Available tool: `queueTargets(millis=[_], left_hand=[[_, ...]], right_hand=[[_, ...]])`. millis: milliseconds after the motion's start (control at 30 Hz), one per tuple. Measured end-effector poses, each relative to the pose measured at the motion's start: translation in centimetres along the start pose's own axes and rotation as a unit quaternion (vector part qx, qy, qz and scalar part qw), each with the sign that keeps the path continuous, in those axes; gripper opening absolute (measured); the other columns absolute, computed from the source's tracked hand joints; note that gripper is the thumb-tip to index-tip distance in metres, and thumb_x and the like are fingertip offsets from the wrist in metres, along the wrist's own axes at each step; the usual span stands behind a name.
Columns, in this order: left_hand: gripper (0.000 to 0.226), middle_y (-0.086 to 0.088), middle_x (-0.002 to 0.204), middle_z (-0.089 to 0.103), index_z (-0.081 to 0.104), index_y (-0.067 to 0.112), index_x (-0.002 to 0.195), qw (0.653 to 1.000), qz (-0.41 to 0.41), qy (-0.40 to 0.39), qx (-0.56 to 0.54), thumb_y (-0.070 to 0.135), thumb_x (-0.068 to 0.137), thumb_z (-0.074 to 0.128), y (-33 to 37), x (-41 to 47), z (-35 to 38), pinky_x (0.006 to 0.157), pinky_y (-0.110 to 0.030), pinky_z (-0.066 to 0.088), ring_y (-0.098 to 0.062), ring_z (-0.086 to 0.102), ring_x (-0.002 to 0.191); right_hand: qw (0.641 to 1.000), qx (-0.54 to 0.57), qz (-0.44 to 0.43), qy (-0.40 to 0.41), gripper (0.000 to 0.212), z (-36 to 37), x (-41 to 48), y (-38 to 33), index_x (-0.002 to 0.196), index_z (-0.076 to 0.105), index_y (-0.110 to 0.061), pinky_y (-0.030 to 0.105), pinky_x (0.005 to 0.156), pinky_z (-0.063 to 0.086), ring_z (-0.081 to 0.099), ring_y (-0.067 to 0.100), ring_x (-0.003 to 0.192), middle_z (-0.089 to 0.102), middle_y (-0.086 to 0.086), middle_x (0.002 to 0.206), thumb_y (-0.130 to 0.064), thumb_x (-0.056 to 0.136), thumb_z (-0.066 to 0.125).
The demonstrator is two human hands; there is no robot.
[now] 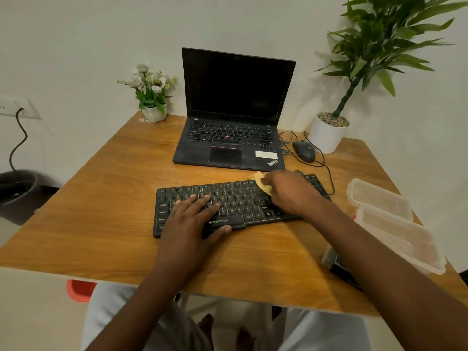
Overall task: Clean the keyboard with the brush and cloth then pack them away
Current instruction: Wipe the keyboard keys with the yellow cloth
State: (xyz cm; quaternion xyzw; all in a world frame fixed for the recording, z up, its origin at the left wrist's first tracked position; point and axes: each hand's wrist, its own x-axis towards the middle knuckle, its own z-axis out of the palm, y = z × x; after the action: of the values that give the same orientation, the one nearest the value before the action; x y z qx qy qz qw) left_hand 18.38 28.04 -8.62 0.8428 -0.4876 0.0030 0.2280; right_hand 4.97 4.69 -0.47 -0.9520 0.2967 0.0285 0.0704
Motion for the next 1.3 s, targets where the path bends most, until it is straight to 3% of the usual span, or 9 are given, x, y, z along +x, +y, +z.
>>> queueTargets(millis=[167,333,467,600,733,833,1067,1233,1300], left_hand=[[0.078,0.010,0.163,0.038,0.045,0.043,0.150,1.000,0.002,0.003,-0.005,0.086,0.087,0.030,-0.1,-0.1,0.0,0.127,-0.043,0.010,-0.014,0.024,0.154],[0.078,0.010,0.164,0.037,0.047,0.042,0.150,1.000,-0.001,0.003,-0.017,0.086,0.087,0.033,0.0,-0.1,-0.1,0.129,-0.044,0.011,-0.013,0.023,0.155],[0.081,0.010,0.163,0.039,0.047,0.042,0.149,1.000,0.002,0.005,-0.010,0.087,0.085,0.027,-0.1,0.0,0.0,0.128,-0.041,0.010,-0.013,0.024,0.154],[0.076,0.010,0.163,0.038,0.046,0.042,0.150,1.000,0.000,0.003,-0.011,0.085,0.088,0.035,0.1,-0.1,-0.1,0.128,-0.041,0.010,-0.013,0.023,0.155],[0.074,0.009,0.163,0.038,0.047,0.041,0.150,1.000,0.000,0.001,-0.019,0.082,0.088,0.039,0.2,-0.1,-0.3,0.128,-0.041,0.010,-0.013,0.023,0.155],[0.074,0.009,0.163,0.039,0.048,0.041,0.149,1.000,-0.001,0.004,-0.024,0.082,0.088,0.039,0.1,0.0,-0.2,0.128,-0.041,0.011,-0.013,0.024,0.154],[0.073,0.011,0.164,0.037,0.046,0.042,0.150,1.000,-0.003,0.001,-0.019,0.081,0.088,0.041,0.1,0.0,-0.3,0.129,-0.041,0.011,-0.011,0.021,0.155],[0.072,0.010,0.163,0.038,0.046,0.042,0.150,1.000,-0.005,0.003,-0.029,0.080,0.089,0.043,0.3,-0.1,-0.4,0.128,-0.041,0.010,-0.012,0.023,0.154],[0.072,0.009,0.163,0.039,0.048,0.041,0.149,0.999,-0.004,0.008,-0.032,0.080,0.089,0.043,0.2,-0.1,-0.5,0.128,-0.040,0.010,-0.012,0.024,0.154]], right_hand=[[0.999,-0.007,-0.024,-0.041,0.054,-1.6,-1.0,2.9,0.145,0.065,-0.029,0.043,0.121,0.040,0.050,0.019,0.145,0.057,-0.005,0.156,-0.005,0.097,0.056],[0.998,-0.020,0.049,-0.015,0.054,-2.1,0.0,3.4,0.142,0.066,-0.028,0.040,0.100,0.053,0.061,0.029,0.128,0.064,0.008,0.146,-0.009,0.093,0.060],[0.999,0.004,0.034,-0.011,0.053,-0.6,0.4,0.4,0.147,0.062,-0.024,0.045,0.112,0.049,0.057,0.028,0.135,0.060,0.007,0.151,-0.010,0.095,0.061],[1.000,0.004,-0.009,-0.017,0.054,-0.2,-0.5,0.7,0.148,0.061,-0.025,0.044,0.120,0.043,0.052,0.022,0.143,0.058,0.000,0.154,-0.009,0.097,0.058],[0.999,-0.029,0.043,-0.014,0.054,-1.5,-0.7,3.0,0.144,0.065,-0.030,0.044,0.108,0.051,0.058,0.026,0.133,0.062,0.004,0.150,-0.011,0.093,0.059],[0.997,-0.040,0.065,-0.011,0.052,-2.0,-0.1,1.7,0.144,0.066,-0.025,0.042,0.101,0.054,0.061,0.030,0.126,0.063,0.011,0.144,-0.011,0.094,0.062],[0.997,-0.054,0.041,-0.023,0.058,-1.2,-0.9,0.0,0.152,0.056,-0.028,0.044,0.112,0.049,0.054,0.026,0.138,0.055,0.004,0.155,-0.013,0.097,0.063],[0.990,-0.113,0.089,-0.004,0.043,-1.9,-0.4,0.0,0.140,0.065,-0.018,0.040,0.092,0.058,0.066,0.029,0.115,0.066,0.012,0.133,-0.018,0.097,0.066],[0.993,-0.098,0.070,0.011,0.038,-1.2,0.1,-1.5,0.134,0.069,-0.016,0.041,0.093,0.060,0.067,0.027,0.111,0.069,0.011,0.128,-0.020,0.096,0.067]])
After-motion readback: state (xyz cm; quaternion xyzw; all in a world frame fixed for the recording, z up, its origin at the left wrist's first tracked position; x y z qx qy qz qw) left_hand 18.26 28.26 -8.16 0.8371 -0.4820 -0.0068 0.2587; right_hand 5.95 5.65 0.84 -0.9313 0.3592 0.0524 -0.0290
